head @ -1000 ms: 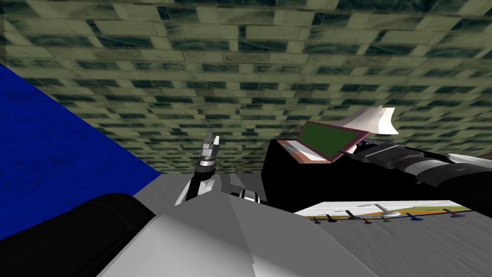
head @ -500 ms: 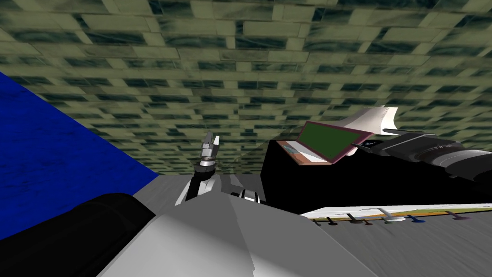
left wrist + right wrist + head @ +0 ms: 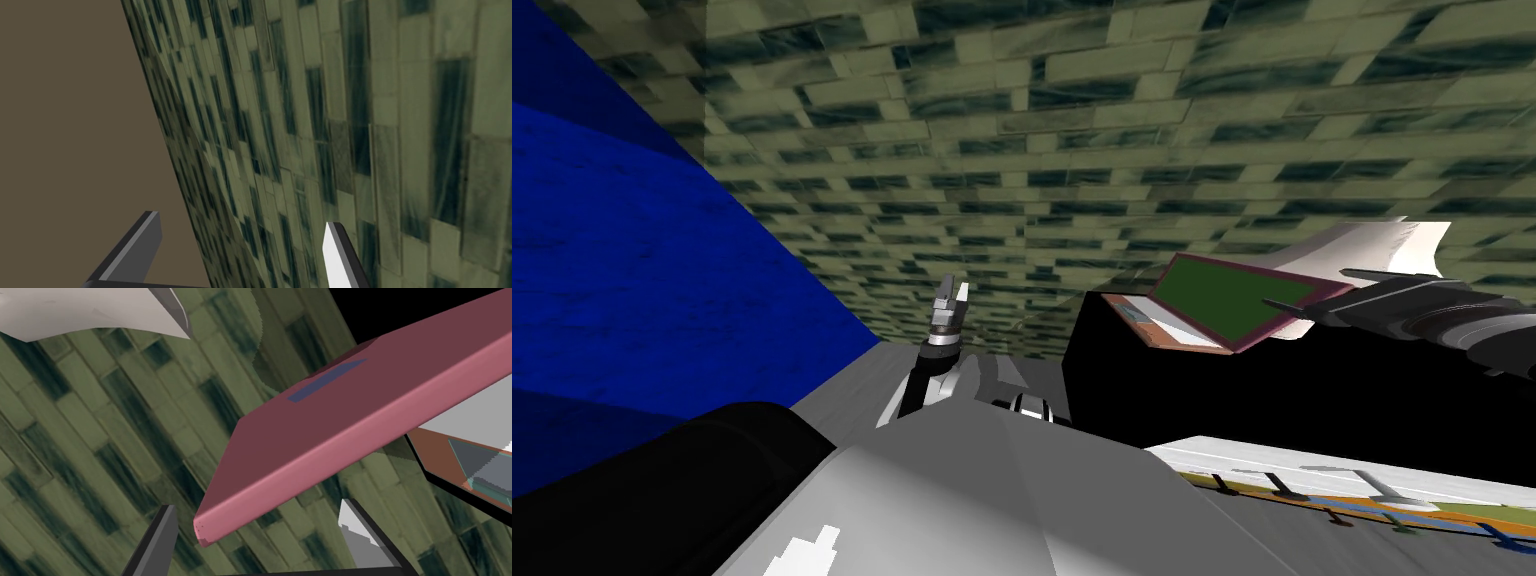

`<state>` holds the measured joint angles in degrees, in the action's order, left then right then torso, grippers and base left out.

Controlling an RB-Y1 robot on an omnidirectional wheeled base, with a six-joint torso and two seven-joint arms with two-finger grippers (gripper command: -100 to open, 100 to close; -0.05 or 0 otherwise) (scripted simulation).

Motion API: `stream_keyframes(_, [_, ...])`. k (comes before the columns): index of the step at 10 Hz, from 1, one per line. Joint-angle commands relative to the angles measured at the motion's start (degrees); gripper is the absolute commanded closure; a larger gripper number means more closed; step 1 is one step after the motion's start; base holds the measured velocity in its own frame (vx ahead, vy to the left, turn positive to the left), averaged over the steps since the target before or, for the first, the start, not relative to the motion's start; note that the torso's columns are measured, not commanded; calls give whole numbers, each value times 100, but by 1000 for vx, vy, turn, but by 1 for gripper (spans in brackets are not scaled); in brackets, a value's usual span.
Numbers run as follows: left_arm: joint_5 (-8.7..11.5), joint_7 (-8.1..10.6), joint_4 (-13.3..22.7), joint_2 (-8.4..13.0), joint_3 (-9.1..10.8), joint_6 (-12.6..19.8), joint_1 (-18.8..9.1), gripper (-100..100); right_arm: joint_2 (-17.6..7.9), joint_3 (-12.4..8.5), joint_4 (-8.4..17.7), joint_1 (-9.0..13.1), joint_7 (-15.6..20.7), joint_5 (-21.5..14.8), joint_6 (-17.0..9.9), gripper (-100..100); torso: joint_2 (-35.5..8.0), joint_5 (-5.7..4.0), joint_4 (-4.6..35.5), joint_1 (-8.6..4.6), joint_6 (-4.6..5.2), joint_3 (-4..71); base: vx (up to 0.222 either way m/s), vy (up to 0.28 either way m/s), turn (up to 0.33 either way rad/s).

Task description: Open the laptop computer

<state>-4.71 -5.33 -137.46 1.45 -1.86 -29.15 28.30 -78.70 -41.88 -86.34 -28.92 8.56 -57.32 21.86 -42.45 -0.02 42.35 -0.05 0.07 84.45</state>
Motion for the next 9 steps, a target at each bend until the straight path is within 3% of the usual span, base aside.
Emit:
stream_keyframes(1, [0, 0, 0, 0, 0, 0, 0, 0, -55, 85, 187, 70, 6, -16, -56, -100, 13, 0, -5, -2, -6, 10, -64, -17, 51])
stream_keyframes(2, [0, 0, 0, 0, 1, 0, 2, 0, -51, 28, 85, 11, -25, -11, -43, 100, 37, 2, -11, 4, -1, 24, 32, -3, -251])
stream_keyframes(6, [0, 0, -2, 0, 1, -1, 5, 0, 176, -61, -342, 90, 184, 121, 287, 100, 34, 4, -12, 9, -7, 24, 124, 30, -265])
stream_keyframes(7, [0, 0, -1, 0, 1, -1, 4, 0, 140, -70, -313, 43, 122, 95, 212, 100, 14, 2, -6, 2, -11, 11, 49, 15, -35])
stream_keyframes(8, [0, 0, -1, 0, 0, -1, 2, 0, 311, -86, -266, 75, 208, 121, 269, -100, -5, -2, -3, -5, -17, 0, 17, 21, 116])
stream_keyframes(9, [0, 0, 0, 0, 0, 0, 1, 0, 454, -96, -227, 99, 278, 134, 303, -100, 6, -7, -9, -4, -23, 5, 9, 49, 193])
